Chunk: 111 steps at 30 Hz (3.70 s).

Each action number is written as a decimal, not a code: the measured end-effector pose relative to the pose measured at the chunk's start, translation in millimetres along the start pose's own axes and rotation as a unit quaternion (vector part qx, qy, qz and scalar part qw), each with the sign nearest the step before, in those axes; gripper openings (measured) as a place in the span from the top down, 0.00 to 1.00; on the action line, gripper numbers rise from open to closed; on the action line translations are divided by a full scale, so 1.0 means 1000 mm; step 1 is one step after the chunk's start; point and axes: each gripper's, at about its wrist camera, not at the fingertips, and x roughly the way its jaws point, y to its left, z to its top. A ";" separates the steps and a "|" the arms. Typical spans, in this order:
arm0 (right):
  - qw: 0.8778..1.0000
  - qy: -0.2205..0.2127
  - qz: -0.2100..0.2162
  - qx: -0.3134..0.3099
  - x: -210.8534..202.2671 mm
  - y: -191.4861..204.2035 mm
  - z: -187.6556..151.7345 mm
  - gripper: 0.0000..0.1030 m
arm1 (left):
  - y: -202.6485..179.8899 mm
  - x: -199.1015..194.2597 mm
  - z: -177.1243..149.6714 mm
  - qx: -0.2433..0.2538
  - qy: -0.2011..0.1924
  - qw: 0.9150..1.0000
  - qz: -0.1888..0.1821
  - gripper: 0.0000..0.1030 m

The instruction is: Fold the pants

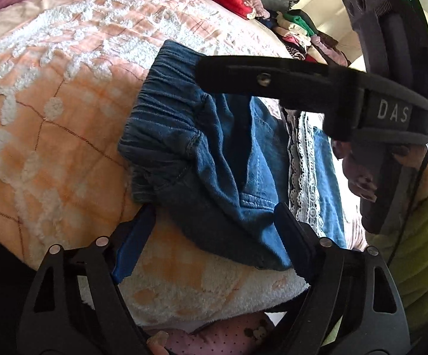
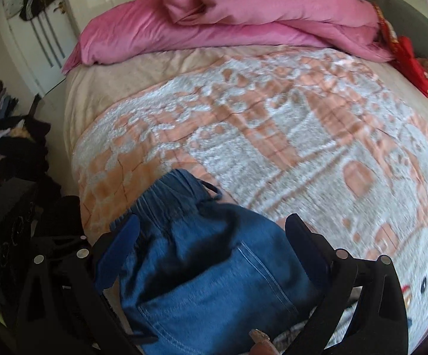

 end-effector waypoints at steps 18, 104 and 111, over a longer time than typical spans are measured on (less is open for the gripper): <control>0.989 -0.031 0.139 0.036 0.003 -0.020 -0.008 0.66 | 0.000 0.000 0.001 -0.015 -0.013 0.999 -0.033 0.10; 0.964 -0.189 -0.142 0.120 -0.200 -0.004 -0.246 0.05 | -0.149 0.003 0.003 0.191 -0.027 0.981 0.033 0.10; 0.976 -0.162 -0.118 0.086 -0.172 0.014 -0.240 0.05 | -0.134 0.018 0.016 0.172 -0.017 0.984 0.051 0.10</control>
